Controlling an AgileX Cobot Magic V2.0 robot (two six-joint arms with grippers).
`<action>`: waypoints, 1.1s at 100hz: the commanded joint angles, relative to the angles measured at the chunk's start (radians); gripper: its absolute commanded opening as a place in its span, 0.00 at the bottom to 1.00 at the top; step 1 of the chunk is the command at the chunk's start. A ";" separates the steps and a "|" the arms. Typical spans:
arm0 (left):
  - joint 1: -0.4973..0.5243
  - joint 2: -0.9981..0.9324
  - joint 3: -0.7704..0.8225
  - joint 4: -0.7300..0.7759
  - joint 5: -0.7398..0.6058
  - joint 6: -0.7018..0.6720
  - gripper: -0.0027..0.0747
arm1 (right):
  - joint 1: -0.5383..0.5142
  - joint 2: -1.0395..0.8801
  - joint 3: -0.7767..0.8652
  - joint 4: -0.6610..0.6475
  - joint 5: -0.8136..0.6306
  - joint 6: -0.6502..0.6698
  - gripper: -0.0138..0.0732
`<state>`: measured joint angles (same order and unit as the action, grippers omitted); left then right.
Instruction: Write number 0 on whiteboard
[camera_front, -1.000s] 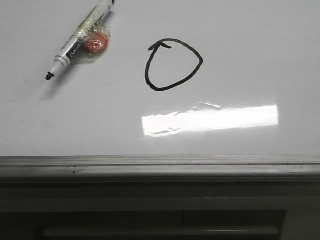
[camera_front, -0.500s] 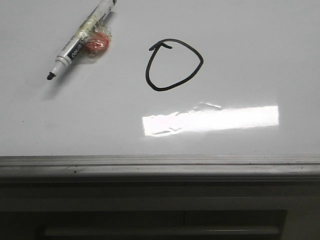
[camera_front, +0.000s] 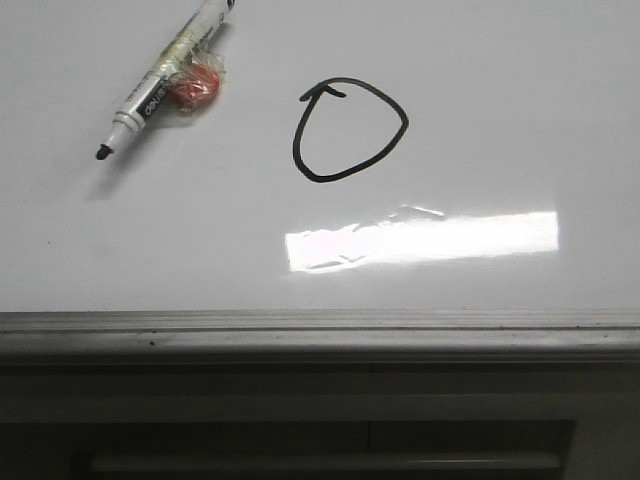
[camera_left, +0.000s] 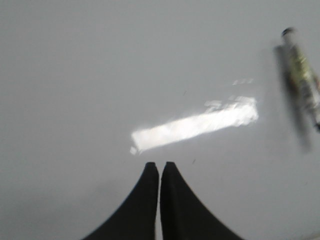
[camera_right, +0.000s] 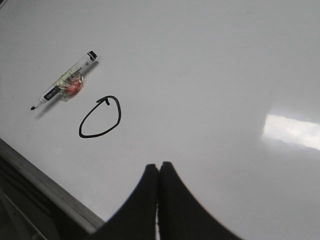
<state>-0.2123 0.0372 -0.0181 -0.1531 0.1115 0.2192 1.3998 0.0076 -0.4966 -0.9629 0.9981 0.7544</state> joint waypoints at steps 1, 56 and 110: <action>0.084 -0.032 0.010 0.007 0.009 -0.041 0.01 | 0.000 0.017 -0.020 -0.049 -0.049 -0.003 0.08; 0.250 -0.069 0.053 -0.050 0.178 -0.041 0.01 | 0.000 0.017 -0.020 -0.049 -0.049 -0.003 0.08; 0.250 -0.069 0.053 -0.050 0.178 -0.041 0.01 | 0.000 0.017 -0.008 -0.051 -0.049 -0.003 0.08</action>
<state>0.0368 -0.0027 0.0035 -0.1852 0.3342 0.1868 1.3998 0.0076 -0.4946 -0.9629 0.9981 0.7544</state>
